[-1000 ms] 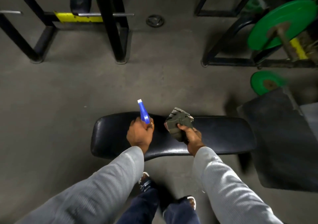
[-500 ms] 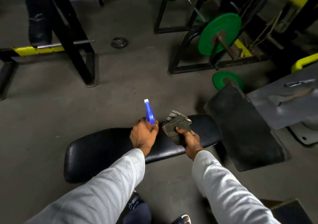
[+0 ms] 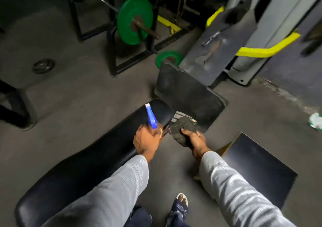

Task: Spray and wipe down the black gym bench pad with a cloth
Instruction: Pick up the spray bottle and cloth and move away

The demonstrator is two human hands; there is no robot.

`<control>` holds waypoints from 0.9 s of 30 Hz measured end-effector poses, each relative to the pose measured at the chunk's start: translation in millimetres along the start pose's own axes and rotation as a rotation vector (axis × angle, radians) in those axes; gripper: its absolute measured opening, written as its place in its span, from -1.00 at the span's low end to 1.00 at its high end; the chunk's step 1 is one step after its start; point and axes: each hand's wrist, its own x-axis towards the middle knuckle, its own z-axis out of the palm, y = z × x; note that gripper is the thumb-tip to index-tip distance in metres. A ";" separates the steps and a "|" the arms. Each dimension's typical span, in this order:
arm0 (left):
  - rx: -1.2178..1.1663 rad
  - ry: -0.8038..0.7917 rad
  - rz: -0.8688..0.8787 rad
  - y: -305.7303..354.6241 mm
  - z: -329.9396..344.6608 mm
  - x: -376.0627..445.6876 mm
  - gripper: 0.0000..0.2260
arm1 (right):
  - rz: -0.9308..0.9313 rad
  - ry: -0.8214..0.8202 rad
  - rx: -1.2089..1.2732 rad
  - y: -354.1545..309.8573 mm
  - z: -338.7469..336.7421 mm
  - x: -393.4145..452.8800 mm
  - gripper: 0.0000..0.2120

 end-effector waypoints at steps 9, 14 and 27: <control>0.098 -0.283 0.209 65.7 120.2 -67.3 -0.73 | 0.034 0.262 0.228 7.8 -169.9 -21.0 -0.70; 0.149 -0.443 0.329 88.1 183.0 -108.6 -0.72 | 0.069 0.426 0.361 32.1 -246.9 -24.6 -0.67; 0.251 -0.586 0.430 86.0 303.8 -174.9 -0.68 | 0.241 0.601 0.274 116.7 -358.1 22.0 -0.69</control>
